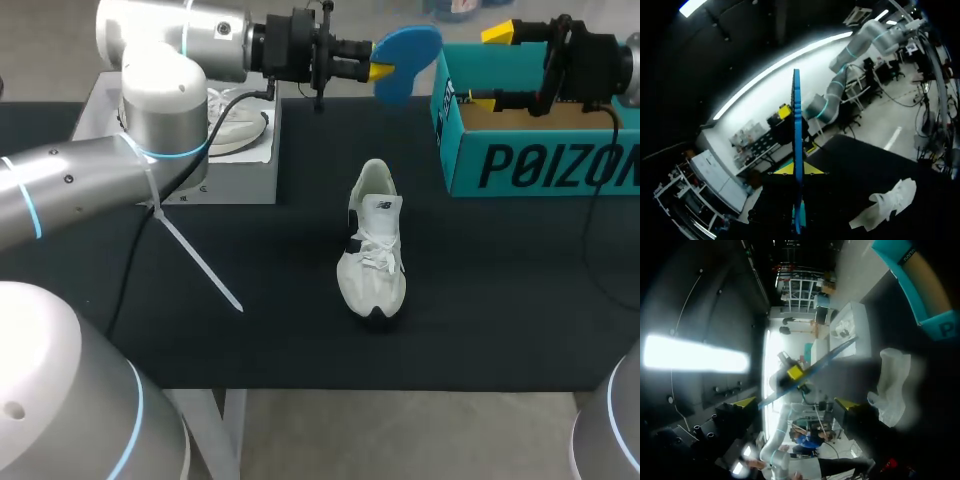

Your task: Take the shoe out of the shoebox, open the shoe tongue, remove and reinsert the insole, then place the shoe into the shoebox

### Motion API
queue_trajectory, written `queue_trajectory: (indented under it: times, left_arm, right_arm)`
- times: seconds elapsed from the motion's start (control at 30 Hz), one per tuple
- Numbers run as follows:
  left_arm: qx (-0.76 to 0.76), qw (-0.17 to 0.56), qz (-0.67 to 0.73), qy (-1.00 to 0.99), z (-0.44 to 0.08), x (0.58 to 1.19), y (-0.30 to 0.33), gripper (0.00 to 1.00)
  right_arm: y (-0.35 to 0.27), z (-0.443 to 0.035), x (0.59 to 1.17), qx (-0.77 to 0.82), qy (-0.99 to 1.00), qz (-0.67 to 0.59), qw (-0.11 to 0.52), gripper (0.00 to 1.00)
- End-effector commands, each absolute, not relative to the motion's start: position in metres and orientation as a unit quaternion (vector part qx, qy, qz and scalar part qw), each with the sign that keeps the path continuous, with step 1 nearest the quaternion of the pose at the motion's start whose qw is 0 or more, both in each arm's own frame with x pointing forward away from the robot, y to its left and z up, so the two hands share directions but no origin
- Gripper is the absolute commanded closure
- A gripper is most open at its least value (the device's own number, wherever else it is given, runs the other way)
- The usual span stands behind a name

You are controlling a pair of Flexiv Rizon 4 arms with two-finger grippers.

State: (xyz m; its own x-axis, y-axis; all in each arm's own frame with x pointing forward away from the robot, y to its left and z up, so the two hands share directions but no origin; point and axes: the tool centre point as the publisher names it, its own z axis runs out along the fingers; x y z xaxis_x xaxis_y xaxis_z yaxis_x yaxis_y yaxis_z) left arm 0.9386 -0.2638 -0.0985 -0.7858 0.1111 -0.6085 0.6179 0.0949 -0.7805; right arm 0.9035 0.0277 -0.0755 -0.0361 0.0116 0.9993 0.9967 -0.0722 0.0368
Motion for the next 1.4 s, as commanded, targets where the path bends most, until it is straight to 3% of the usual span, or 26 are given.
queue_trajectory:
  times: [0.03,0.43,0.93,0.97,1.03,1.2,1.3,1.4]
  left_arm:
    - [0.586,0.575,-0.229,0.522,-0.100,0.935,-0.267,1.00]
    - [0.586,0.638,-0.188,0.464,-0.097,0.936,-0.267,1.00]
    - [0.572,0.661,-0.240,0.423,-0.080,0.933,-0.284,1.00]
    - [0.565,0.661,-0.248,0.427,-0.079,0.933,-0.285,1.00]
    - [0.560,0.659,-0.261,0.429,-0.075,0.934,-0.286,1.00]
    - [0.544,0.652,-0.295,0.438,-0.073,0.935,-0.293,1.00]
    - [0.534,0.639,-0.323,0.449,-0.074,0.935,-0.295,1.00]
    - [0.522,0.622,-0.354,0.464,-0.073,0.933,-0.296,1.00]
  right_arm:
    - [0.028,-0.076,0.904,-0.512,-0.493,-0.524,0.470,0.00]
    - [0.033,-0.068,0.906,-0.504,-0.494,-0.497,0.505,0.00]
    - [0.036,-0.061,0.906,-0.474,-0.510,-0.515,0.501,0.01]
    - [0.037,-0.060,0.905,-0.471,-0.510,-0.517,0.501,0.14]
    - [0.040,-0.060,0.903,-0.468,-0.520,-0.513,0.498,0.30]
    - [0.047,-0.060,0.903,-0.469,-0.539,-0.505,0.485,0.48]
    - [0.048,-0.061,0.904,-0.471,-0.544,-0.502,0.480,0.44]
    - [0.049,-0.061,0.904,-0.471,-0.545,-0.501,0.480,0.34]
